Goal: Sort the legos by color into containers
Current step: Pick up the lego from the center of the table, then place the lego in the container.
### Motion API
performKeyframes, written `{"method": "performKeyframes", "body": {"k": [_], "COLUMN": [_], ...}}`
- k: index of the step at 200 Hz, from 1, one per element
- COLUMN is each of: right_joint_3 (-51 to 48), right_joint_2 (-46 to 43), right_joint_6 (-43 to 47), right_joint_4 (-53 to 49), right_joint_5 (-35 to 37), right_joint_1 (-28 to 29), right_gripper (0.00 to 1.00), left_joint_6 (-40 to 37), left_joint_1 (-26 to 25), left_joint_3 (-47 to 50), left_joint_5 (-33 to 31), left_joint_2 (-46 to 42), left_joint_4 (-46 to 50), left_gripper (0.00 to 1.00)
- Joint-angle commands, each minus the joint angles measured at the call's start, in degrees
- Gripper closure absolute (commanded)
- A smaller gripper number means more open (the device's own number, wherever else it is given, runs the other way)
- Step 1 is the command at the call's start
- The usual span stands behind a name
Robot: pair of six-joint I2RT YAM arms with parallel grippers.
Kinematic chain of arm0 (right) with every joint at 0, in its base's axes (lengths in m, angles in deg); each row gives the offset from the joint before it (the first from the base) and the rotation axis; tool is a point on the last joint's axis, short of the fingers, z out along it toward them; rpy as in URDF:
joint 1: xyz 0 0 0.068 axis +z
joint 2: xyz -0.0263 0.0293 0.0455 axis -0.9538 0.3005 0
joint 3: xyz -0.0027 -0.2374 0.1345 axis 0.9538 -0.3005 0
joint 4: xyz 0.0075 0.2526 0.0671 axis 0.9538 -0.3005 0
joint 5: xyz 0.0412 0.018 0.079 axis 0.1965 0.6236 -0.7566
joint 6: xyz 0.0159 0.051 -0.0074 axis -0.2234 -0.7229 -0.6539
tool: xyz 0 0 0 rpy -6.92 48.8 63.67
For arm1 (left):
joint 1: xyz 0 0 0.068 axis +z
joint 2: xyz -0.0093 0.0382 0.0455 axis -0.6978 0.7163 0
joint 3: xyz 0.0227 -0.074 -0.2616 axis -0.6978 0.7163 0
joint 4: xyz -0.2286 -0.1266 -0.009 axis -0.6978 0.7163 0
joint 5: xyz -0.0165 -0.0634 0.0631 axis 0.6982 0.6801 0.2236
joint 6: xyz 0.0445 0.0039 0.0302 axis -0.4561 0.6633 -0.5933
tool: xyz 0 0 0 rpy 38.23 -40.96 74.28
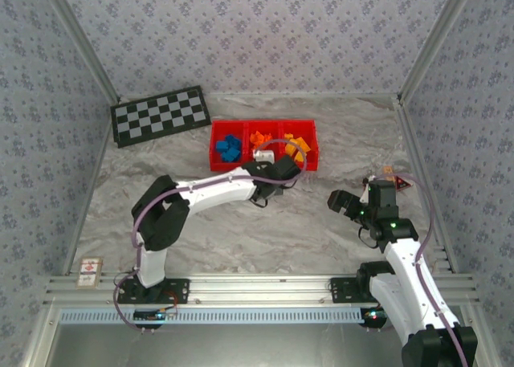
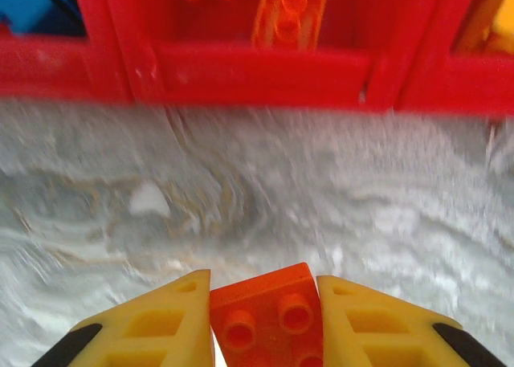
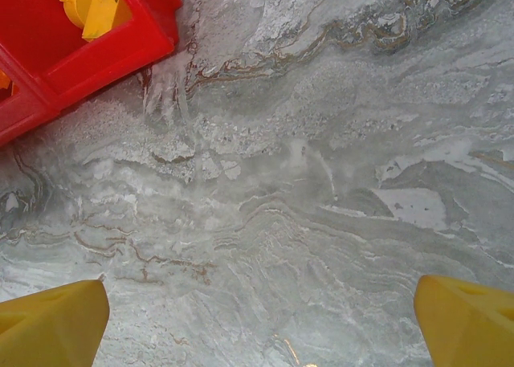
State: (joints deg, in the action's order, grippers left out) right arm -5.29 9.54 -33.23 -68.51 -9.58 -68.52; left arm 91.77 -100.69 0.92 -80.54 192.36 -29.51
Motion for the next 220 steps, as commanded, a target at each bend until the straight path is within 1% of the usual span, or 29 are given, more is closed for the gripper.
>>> {"method": "performKeyframes", "body": {"k": [1,48,80,102,122,155,180,206,220], "right_joint_3": [0.2,0.4,0.7,1.0,1.0,1.2,1.3,1.6,1.6], "right_joint_2": [0.0,-0.7,-2.0,-2.6,-3.3,-4.0,-4.0,-4.0,-3.9], "right_joint_6": [0.8,-0.1,-0.9,-1.5,-1.8,-2.0,-2.0,-2.1,-2.2], "right_joint_4": [0.2,-1.2,-2.1,-2.8,-3.7,-4.4,-4.6,-4.8,-4.7], "right_joint_5": [0.9,0.2,0.4,-0.5,-0.4,-0.1,0.4,0.8,0.9], "right_joint_1": [-0.5,-0.3,0.0,0.2,0.6,1.3,1.6,1.7,1.8], "right_gripper": [0.0,0.0,0.0,0.0,0.0,0.0,0.0,0.0,0.0], "left_joint_6": [-6.8,-14.5,-17.6,-18.0,-18.8,-18.0,-18.2,-19.2,-19.6], "left_joint_1": [3.0,9.6,13.3,15.6,16.5,17.6,17.7,17.8,17.9], "left_joint_3": [-5.1,-14.6,-23.0,-32.3,-40.3,-50.5,-50.7,-50.6,-50.0], "left_joint_5": [-3.8,-3.9,-2.8,-0.6,0.9,4.1,5.0,7.3,8.1], "left_joint_2": [-1.5,3.2,10.9,18.2,24.2,31.3,31.7,30.9,29.7], "left_joint_4": [-0.6,-5.4,-8.3,-6.0,-4.0,0.3,-0.3,-0.6,-0.7], "left_gripper": [0.69,0.69,0.69,0.69,0.69,0.66,0.58,0.43,0.37]}}
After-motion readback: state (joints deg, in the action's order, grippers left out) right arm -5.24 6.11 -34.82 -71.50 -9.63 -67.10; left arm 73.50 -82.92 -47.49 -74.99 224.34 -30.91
